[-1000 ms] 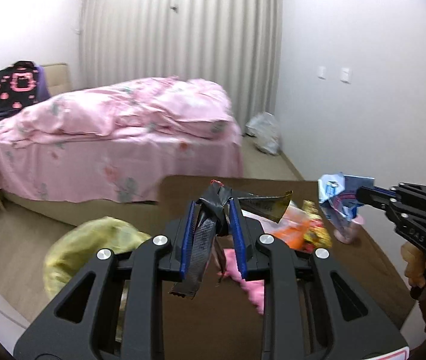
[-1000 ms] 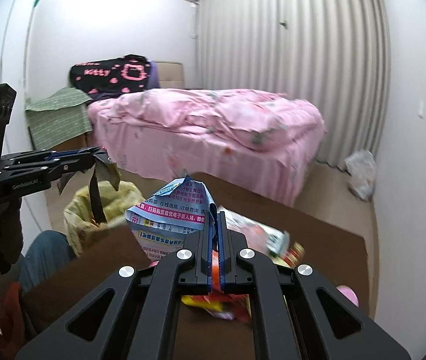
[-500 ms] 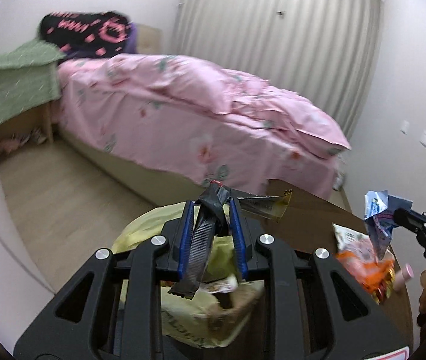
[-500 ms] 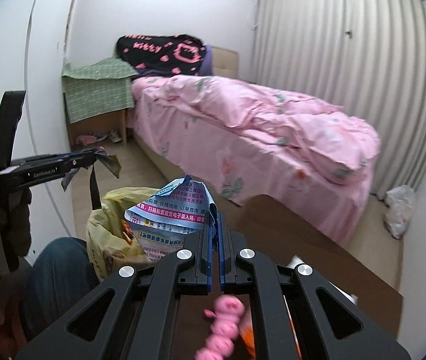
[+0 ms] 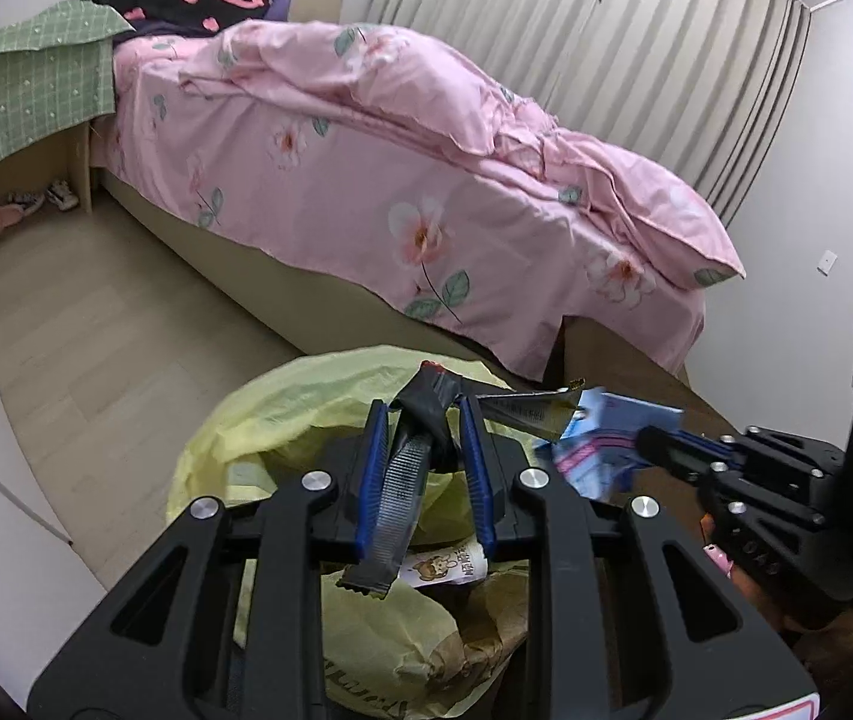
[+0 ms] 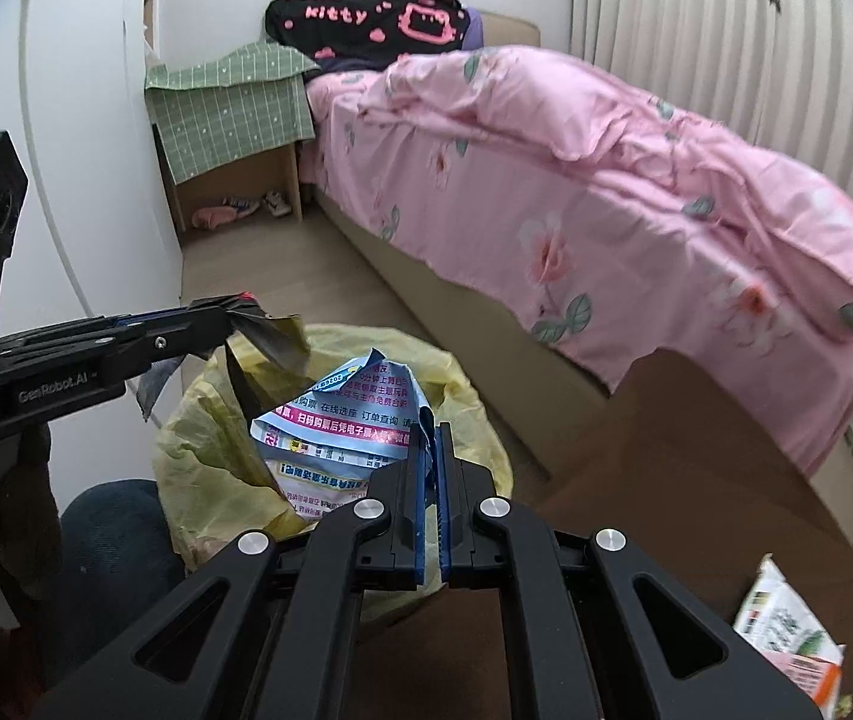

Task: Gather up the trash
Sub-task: 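Carry both wrappers over the yellow trash bag and open both grippers, then move both tools back over the table toward the remaining snack bags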

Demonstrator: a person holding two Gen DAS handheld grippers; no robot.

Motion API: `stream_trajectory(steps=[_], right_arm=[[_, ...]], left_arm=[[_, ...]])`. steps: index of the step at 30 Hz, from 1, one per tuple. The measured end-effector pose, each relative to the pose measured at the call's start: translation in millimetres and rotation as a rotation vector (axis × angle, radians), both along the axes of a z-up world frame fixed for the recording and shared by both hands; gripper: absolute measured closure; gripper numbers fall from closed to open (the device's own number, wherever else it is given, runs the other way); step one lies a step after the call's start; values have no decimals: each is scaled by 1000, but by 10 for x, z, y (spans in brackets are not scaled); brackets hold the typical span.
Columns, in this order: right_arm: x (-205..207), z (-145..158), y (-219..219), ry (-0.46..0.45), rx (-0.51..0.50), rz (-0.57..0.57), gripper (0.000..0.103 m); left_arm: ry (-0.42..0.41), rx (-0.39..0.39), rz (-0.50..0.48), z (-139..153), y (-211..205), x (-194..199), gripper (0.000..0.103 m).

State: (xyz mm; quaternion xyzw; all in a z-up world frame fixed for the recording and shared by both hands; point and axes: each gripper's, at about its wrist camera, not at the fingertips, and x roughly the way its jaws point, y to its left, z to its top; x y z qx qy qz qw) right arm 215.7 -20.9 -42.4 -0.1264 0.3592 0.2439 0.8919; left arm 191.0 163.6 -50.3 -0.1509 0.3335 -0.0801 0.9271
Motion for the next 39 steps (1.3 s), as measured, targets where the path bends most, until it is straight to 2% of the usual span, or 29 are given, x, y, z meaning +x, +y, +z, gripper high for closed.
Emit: stream_trajectory(steps=[3,4,5,7,13,19,25,30,33,39], right_arm=[[79,-123,20,46,19,20,97],[88,-151,13,55,20,21,94],[80,-177,12,54,21,22,81],[64,-204,-2,54,32,30,65],[-32,-80,-186,33,70,12,65],[-245,162,-614,-6,99,-59,64],[-691,280,-1196,-47,97,-152,63],[-1121,296,-1806,-81,73,-262,56],[-1349,249,-2206,-78,70,-332,47],[-1763,-22,-2718,-11,10,-409,46]], left_arm=[[5,-32,1,-23,35,42,64],[3,-38,12,-16,56,42,59],[-1,-42,29,-7,81,37,58],[0,-46,56,13,124,34,57],[-1,-40,127,38,190,-68,52],[-21,-25,107,140,25,-221,51],[-48,-17,-17,246,-467,-373,49],[-51,-2,-151,273,-999,-476,46],[-47,16,-233,258,-1341,-547,46],[-26,44,-415,191,-2030,-662,43]])
